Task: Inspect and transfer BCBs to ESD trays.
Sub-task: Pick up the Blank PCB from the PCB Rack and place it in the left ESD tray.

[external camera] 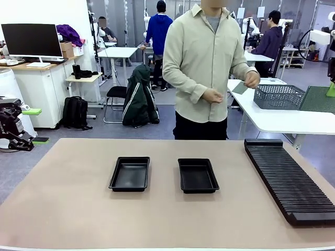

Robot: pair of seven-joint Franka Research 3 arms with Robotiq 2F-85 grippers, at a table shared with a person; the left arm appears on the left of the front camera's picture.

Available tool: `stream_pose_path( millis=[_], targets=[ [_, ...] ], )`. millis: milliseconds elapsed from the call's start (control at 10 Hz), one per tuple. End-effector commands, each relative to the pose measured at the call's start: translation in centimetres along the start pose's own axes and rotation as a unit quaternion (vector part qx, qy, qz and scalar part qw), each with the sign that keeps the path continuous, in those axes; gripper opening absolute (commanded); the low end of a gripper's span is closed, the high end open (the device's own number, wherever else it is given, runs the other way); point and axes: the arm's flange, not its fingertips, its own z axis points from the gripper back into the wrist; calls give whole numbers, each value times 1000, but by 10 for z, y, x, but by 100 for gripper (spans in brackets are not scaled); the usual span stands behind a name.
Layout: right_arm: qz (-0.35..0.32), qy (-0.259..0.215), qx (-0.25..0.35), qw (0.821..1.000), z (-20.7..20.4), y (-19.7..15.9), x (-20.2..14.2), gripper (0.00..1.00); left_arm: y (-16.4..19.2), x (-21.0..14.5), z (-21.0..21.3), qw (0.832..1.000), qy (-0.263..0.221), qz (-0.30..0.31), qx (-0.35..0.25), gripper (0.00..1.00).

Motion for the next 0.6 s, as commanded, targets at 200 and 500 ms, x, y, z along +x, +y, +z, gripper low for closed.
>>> stream_pose_path(
  millis=[200,500],
  targets=[
    [-19,7,13,1000,15,-3,6,2,-1,0,1,1000,-3,-1,0,100],
    [-30,4,50,998,-13,-3,2,2,-1,0,1,1000,-3,-1,0,100]
  ],
)
